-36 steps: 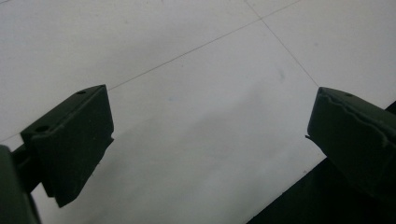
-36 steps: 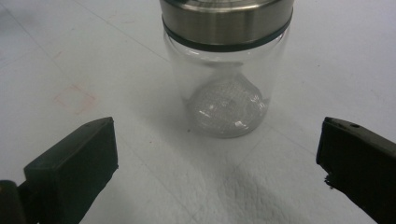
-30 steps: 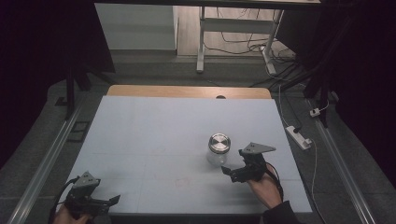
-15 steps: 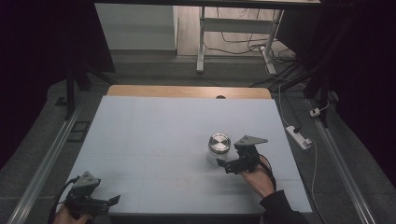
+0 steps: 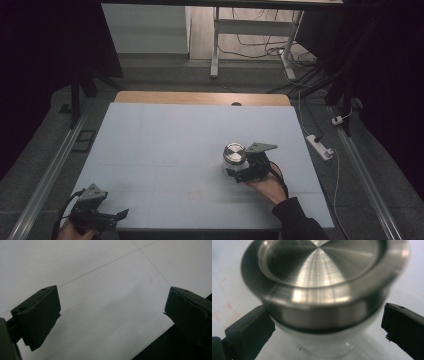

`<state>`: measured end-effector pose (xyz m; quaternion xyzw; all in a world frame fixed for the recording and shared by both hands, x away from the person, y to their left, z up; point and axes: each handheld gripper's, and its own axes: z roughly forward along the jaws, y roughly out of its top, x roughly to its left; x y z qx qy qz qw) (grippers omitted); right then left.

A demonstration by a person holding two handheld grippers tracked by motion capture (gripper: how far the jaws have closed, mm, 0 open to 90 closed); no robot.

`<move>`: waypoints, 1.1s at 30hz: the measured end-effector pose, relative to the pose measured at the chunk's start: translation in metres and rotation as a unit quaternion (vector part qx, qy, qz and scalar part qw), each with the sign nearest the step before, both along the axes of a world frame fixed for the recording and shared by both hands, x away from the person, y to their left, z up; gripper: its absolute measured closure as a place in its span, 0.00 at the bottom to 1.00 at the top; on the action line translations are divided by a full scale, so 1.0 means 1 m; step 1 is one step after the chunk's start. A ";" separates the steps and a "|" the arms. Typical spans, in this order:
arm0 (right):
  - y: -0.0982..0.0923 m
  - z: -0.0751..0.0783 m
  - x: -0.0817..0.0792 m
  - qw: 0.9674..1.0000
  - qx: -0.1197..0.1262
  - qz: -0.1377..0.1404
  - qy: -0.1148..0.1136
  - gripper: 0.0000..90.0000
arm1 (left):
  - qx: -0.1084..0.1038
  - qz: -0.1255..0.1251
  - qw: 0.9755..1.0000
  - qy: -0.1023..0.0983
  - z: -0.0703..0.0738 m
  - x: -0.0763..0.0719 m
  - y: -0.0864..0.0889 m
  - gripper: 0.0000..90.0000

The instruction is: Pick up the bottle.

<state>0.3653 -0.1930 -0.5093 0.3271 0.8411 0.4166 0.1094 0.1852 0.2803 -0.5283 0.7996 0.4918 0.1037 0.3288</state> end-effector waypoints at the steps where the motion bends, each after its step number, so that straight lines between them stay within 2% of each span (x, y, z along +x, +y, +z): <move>1: 0.002 -0.001 0.001 1.000 -0.001 0.001 0.000 0.00 | 0.000 0.000 1.000 0.000 0.000 0.000 0.000 0.02; 6: 0.006 -0.004 0.004 1.000 -0.015 0.003 -0.002 0.00 | -0.001 -0.001 1.000 0.001 0.000 0.000 0.000 0.02; 13: 0.007 -0.004 0.006 1.000 -0.006 0.013 -0.001 0.13 | -0.002 -0.002 1.000 0.002 0.000 0.000 0.000 0.02; 16: 0.009 -0.001 0.003 0.999 -0.027 0.017 -0.024 0.15 | -0.001 -0.002 1.000 0.001 0.000 0.000 0.000 0.02; 18: 0.010 0.000 0.001 0.999 -0.035 0.017 -0.034 0.16 | -0.001 -0.001 1.000 0.001 0.000 0.000 0.000 0.02; 24: 0.011 0.001 -0.001 0.998 -0.041 0.012 -0.040 0.17 | 0.000 -0.002 1.000 0.001 0.000 0.000 0.000 0.02; 33: 0.012 0.002 -0.002 0.998 -0.045 0.010 -0.041 0.17 | -0.001 -0.002 1.000 0.000 0.000 0.000 0.000 0.02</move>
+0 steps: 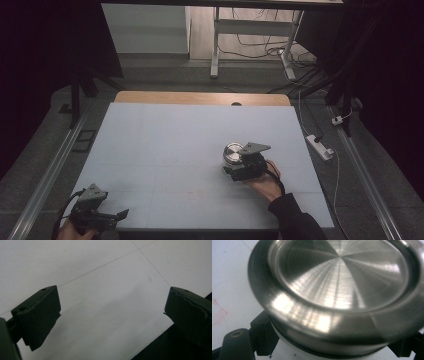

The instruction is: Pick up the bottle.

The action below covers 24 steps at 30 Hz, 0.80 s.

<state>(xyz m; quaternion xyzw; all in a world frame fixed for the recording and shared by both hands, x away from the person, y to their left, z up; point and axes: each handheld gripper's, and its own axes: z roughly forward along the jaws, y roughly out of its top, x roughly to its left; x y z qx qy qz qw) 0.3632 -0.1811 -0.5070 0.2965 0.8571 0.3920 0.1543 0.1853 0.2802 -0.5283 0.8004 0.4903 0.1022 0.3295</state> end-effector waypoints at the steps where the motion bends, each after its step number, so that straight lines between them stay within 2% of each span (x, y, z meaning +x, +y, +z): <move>1: 0.000 0.000 0.000 1.000 0.000 0.001 0.000 0.17 | 0.000 0.000 1.000 0.000 0.000 0.000 0.000 0.02; 6: 0.000 0.003 -0.001 1.000 0.008 0.001 0.005 0.17 | 0.000 0.000 1.000 0.000 0.000 0.000 0.000 0.02; 24: 0.011 0.021 -0.012 0.999 0.032 0.022 -0.015 0.17 | -0.002 0.000 1.000 0.001 0.000 0.000 0.000 0.02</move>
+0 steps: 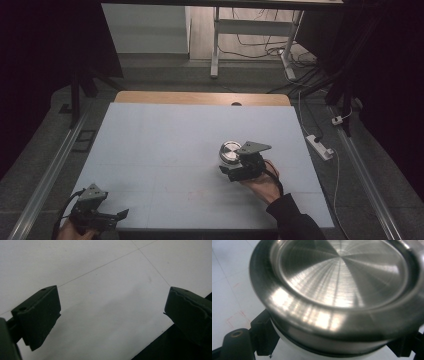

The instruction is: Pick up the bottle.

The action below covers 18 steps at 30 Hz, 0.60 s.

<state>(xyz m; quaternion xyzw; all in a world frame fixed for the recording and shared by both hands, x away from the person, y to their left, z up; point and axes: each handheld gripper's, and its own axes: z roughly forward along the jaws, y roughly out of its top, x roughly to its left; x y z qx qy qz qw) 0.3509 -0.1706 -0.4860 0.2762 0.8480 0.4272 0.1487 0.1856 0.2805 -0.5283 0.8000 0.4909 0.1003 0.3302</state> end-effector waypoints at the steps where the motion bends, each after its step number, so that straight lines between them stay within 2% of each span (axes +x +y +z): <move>1: 0.001 0.001 -0.001 1.000 0.001 0.001 0.000 0.17 | 0.000 0.000 1.000 0.000 0.000 0.000 0.000 0.02; 18: 0.026 0.013 -0.011 1.000 0.011 0.022 -0.004 0.17 | 0.002 -0.004 1.000 -0.003 0.000 -0.001 -0.001 0.02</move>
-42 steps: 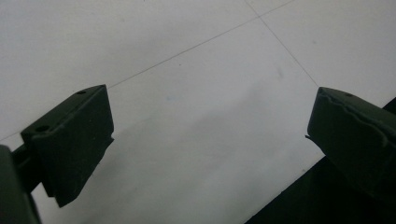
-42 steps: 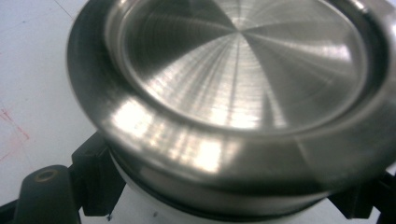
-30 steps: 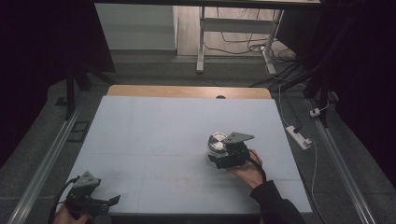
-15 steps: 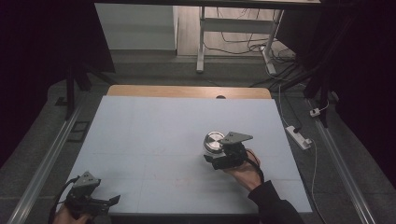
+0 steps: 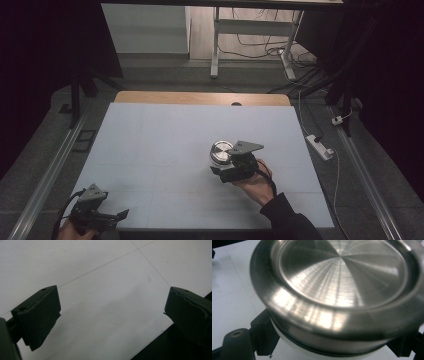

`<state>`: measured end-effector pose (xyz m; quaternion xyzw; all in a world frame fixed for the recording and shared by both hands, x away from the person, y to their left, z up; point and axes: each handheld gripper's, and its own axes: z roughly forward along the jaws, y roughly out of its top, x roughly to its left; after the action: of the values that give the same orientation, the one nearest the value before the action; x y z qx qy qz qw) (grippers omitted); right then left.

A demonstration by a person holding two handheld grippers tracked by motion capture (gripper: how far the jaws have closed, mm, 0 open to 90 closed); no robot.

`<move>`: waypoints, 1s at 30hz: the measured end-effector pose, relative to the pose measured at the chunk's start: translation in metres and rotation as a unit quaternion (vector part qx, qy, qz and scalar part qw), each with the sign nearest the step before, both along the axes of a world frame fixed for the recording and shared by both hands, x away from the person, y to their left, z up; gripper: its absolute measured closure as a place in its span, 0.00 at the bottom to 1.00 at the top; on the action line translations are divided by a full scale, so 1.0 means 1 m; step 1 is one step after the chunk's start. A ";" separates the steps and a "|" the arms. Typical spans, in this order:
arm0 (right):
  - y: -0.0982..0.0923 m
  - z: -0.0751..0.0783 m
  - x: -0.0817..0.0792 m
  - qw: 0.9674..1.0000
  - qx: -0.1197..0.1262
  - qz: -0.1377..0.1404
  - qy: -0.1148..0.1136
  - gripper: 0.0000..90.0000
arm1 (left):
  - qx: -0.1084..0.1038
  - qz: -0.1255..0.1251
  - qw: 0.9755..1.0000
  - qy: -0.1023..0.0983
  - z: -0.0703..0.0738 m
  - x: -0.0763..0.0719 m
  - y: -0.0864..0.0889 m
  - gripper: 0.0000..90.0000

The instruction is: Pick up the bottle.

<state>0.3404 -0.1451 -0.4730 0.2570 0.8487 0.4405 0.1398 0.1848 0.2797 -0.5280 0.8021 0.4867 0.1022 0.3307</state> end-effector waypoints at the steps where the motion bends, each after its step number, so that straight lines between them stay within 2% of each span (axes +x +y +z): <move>1: 0.002 0.000 0.000 1.000 0.000 0.002 0.000 0.17 | 0.000 0.000 1.000 0.000 0.000 0.000 0.000 0.02; 23: 0.042 -0.002 -0.011 0.999 -0.015 0.046 -0.002 0.17 | -0.002 -0.002 1.000 0.000 0.000 0.000 0.000 0.01; 30: 0.047 -0.003 -0.016 0.998 -0.014 0.058 -0.003 0.17 | -0.005 -0.002 1.000 -0.001 0.000 0.000 0.001 0.00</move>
<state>0.3244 -0.0979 -0.4764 0.2035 0.8681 0.4365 0.1204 0.1847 0.2808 -0.5276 0.8012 0.4854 0.0997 0.3354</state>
